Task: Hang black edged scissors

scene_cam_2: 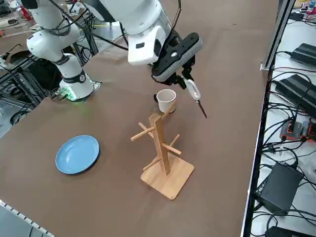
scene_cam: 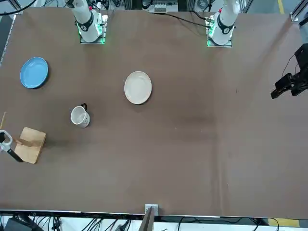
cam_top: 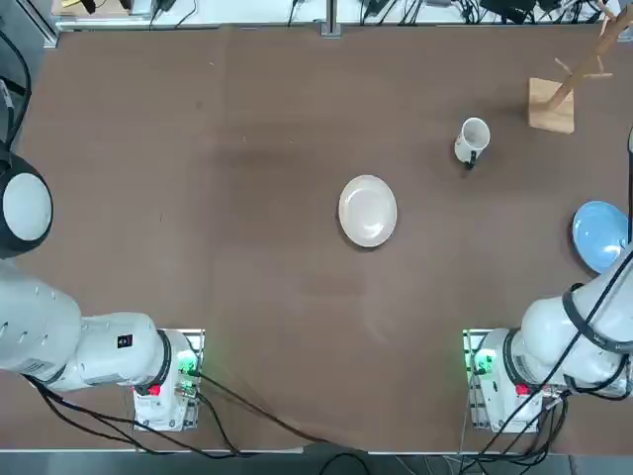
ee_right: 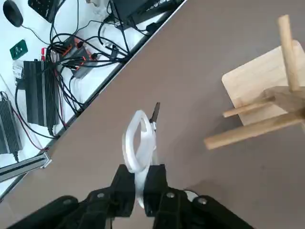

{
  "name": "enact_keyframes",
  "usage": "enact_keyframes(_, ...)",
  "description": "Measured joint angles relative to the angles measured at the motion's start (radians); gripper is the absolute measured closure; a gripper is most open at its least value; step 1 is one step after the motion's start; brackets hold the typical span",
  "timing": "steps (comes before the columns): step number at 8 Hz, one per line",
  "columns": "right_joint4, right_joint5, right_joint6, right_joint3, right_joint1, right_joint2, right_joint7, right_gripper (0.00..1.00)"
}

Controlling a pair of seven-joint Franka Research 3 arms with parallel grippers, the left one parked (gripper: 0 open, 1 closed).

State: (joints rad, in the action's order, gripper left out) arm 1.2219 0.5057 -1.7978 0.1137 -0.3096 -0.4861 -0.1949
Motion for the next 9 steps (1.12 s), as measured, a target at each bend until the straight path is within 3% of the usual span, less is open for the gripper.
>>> enact_keyframes(9, -0.006, 0.045, 0.089, 0.0, -0.082, -0.016, 0.064, 0.87)
